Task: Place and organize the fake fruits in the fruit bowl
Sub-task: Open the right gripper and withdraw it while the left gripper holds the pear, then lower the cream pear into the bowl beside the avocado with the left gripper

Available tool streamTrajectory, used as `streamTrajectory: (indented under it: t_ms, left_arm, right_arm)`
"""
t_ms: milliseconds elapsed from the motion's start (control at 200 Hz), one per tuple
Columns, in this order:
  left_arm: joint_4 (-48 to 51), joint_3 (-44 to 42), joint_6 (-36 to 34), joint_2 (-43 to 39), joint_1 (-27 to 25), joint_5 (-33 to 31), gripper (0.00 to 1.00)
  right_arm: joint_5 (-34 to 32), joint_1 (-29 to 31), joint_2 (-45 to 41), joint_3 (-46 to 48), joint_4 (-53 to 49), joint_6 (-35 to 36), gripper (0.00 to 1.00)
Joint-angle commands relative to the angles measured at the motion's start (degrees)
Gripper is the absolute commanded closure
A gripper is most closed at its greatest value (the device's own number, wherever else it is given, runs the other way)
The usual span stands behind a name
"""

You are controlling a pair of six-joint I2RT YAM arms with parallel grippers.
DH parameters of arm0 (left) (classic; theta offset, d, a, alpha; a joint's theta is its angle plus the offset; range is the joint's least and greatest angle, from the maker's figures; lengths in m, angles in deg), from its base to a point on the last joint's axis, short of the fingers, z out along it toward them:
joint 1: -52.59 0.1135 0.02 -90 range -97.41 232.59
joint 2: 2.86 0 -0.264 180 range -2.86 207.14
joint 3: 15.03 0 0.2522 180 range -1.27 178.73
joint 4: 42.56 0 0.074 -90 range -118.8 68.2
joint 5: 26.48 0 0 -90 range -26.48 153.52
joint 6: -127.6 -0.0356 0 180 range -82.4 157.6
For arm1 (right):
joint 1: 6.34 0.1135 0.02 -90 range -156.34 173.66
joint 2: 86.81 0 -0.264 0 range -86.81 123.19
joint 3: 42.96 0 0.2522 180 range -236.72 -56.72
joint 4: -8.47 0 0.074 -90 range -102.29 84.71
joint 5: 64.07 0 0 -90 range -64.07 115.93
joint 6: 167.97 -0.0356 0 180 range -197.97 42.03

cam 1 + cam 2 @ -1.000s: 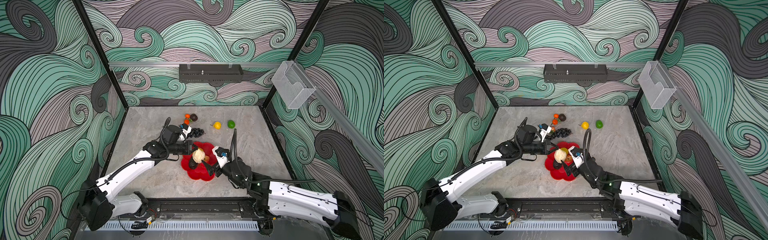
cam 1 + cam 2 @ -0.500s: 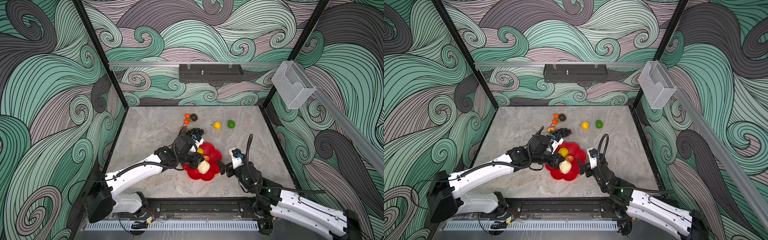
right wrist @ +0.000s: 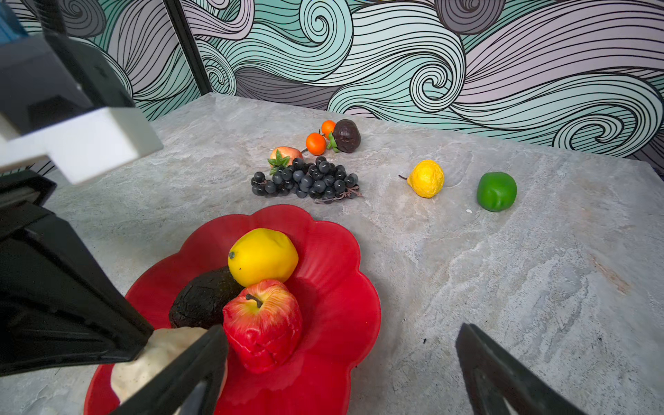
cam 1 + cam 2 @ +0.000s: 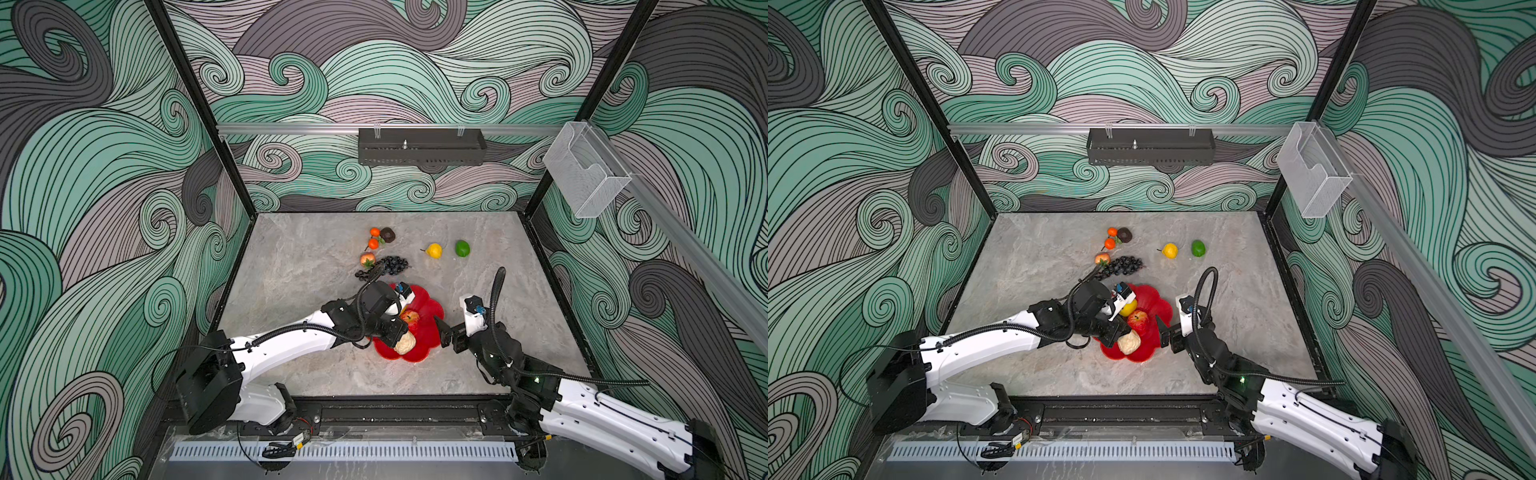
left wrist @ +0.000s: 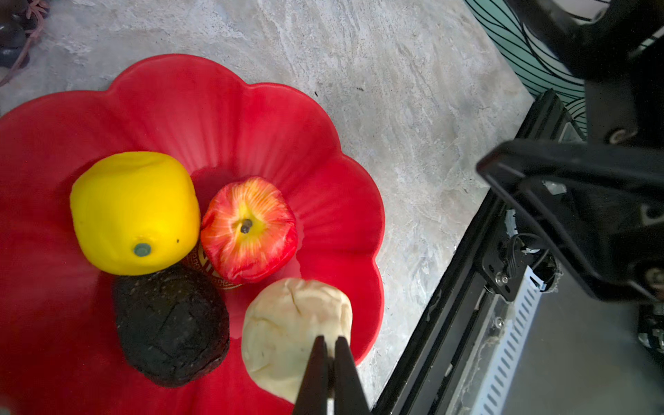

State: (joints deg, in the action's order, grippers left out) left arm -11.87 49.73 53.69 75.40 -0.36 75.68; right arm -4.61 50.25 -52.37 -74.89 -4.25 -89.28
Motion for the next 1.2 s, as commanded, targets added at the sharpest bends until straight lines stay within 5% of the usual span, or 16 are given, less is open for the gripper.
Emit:
streamTrajectory:
  t_ms: [0, 435, 1196]
  left_arm:
    - [-1.8, -0.3, -2.6, 1.1, -0.4, -1.4, 1.0]
    - [-4.0, -2.5, -3.5, 1.7, -0.5, -5.1, 0.97]
    - [-2.7, -2.5, -3.3, -0.4, -0.6, -5.3, 0.65]
  right_arm:
    - [-1.0, -0.3, 0.2, 0.3, 0.8, -0.9, 0.0]
    - [-0.7, -0.7, 1.0, 0.3, 1.0, -1.3, 0.0]
    - [0.3, -1.4, 2.1, 0.2, 1.2, -1.7, 0.0]
